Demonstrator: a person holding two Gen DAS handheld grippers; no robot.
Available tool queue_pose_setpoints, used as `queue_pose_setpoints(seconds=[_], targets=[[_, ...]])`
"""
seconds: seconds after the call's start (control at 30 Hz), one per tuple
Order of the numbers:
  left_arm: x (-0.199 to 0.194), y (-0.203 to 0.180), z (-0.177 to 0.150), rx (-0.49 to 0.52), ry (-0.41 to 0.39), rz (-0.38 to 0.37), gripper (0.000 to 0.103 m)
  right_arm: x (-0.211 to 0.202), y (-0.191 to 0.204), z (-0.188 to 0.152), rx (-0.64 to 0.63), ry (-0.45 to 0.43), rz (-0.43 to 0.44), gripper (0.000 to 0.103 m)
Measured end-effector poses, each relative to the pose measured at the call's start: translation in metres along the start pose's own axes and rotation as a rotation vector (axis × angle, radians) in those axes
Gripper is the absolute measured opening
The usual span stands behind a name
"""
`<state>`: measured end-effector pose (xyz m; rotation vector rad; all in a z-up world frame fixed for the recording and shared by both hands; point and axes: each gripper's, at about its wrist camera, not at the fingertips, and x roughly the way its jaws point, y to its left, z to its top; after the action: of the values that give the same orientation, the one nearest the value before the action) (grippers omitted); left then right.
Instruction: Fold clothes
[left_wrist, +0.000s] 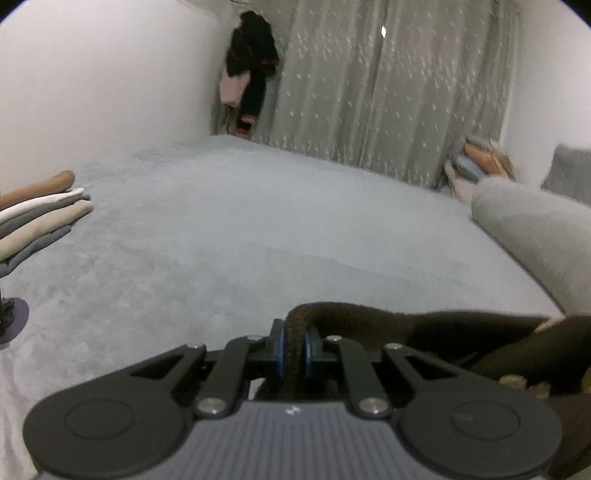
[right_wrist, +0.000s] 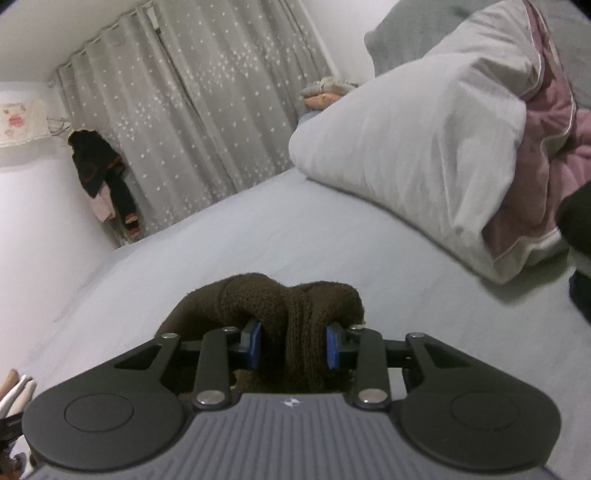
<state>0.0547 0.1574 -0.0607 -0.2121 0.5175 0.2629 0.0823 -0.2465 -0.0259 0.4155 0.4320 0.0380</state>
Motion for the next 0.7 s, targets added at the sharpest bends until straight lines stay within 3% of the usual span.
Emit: queue_pose_setpoints(seconds=[0.27, 0.5, 0.57, 0.63, 0.67, 0.7], targets=[[0.02, 0.008, -0.011, 0.032, 0.155, -0.072, 0.012, 0.015, -0.004, -0.007, -0.004, 0.037, -0.033, 0.035], [-0.006, 0.004, -0.019, 0.093, 0.278, -0.309, 0.011, 0.009, 0.006, -0.003, -0.024, -0.003, -0.02, 0.036], [-0.015, 0.0, -0.022, 0.14, 0.293, -0.342, 0.011, 0.013, 0.006, -0.003, -0.023, 0.01, -0.025, 0.04], [-0.023, -0.005, -0.021, 0.201, 0.288, -0.327, 0.011, 0.016, 0.006, -0.002, -0.022, 0.023, -0.029, 0.044], [-0.026, -0.006, -0.02, 0.223, 0.277, -0.309, 0.018, 0.017, 0.005, -0.002, -0.017, 0.032, -0.029, 0.046], [-0.028, -0.007, -0.018, 0.235, 0.263, -0.288, 0.032, 0.018, 0.004, -0.003, -0.01, 0.041, -0.028, 0.047]])
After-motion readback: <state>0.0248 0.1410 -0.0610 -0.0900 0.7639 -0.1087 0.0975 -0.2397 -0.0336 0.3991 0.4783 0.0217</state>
